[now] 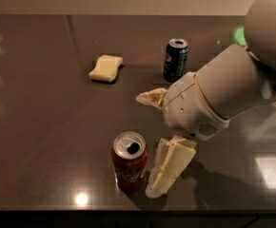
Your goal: Move coke can near sponge
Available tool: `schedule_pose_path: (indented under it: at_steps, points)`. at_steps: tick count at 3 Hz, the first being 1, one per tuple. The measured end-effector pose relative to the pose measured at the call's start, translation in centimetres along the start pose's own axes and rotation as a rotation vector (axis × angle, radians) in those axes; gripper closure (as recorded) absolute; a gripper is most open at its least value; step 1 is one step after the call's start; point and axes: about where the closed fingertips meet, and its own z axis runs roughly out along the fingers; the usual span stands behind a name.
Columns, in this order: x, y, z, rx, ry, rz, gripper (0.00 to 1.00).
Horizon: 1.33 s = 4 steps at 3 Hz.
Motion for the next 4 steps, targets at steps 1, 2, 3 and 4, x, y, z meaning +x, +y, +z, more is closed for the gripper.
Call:
schedule_pose_path:
  at_steps: [1, 2, 3, 4]
  points:
    - [-0.5, 0.6, 1.1, -0.024, -0.041, -0.010, 0.00]
    - [-1.1, 1.1, 2.0, -0.052, -0.074, -0.022, 0.00]
    - [-1.4, 1.1, 2.6, -0.071, -0.096, -0.026, 0.19]
    - [-1.6, 1.0, 2.7, -0.087, -0.108, -0.019, 0.43]
